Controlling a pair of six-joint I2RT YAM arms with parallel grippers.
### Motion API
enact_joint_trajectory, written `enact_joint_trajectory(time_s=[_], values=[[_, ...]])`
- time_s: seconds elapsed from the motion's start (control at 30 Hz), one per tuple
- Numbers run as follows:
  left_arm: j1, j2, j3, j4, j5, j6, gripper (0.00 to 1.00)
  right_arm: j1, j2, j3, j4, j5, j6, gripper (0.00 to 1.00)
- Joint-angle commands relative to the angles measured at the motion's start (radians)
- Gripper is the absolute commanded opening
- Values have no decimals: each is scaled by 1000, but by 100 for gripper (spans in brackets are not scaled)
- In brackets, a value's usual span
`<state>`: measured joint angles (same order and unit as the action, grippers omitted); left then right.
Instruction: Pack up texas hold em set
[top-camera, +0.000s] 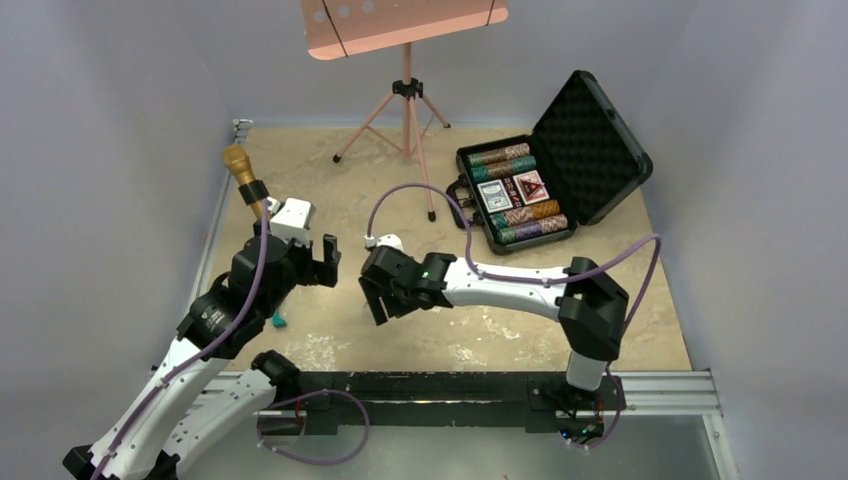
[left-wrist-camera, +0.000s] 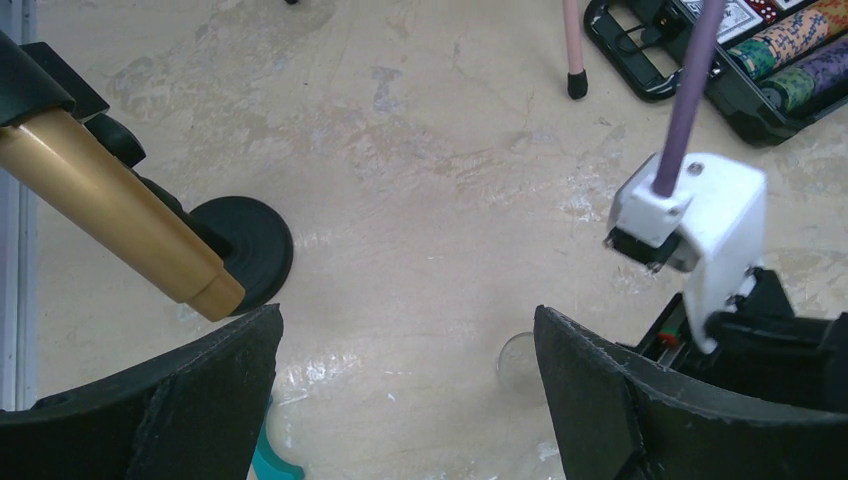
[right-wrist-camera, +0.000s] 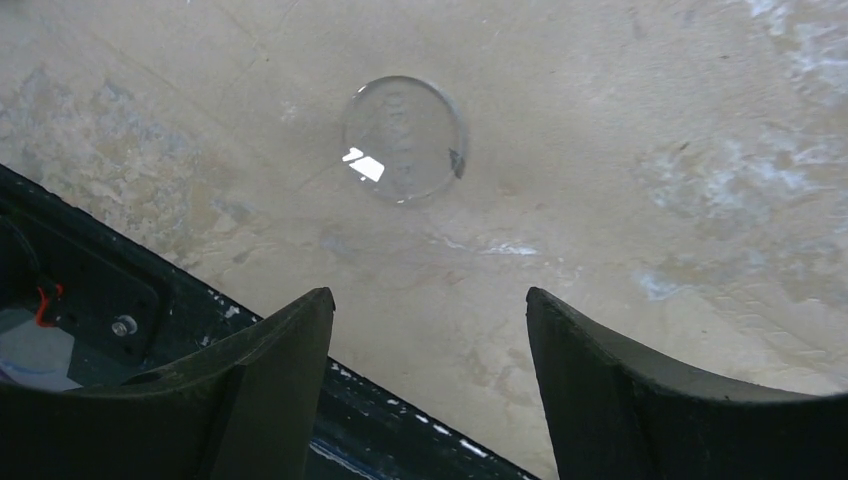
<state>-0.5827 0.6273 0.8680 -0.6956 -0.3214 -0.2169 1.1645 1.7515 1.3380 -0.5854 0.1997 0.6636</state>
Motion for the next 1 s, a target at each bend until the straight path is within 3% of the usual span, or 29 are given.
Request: enact_joint_trajectory(time_s=[0.0, 0.5, 0.97], values=[[4, -11, -6, 42, -12, 7, 99, 47, 55, 70, 30, 43, 87, 74], [4, -6, -6, 41, -11, 10, 99, 57, 285, 253, -11, 108, 25, 79], [4, -7, -5, 40, -13, 11, 99, 35, 330, 263, 3, 86, 13, 76]])
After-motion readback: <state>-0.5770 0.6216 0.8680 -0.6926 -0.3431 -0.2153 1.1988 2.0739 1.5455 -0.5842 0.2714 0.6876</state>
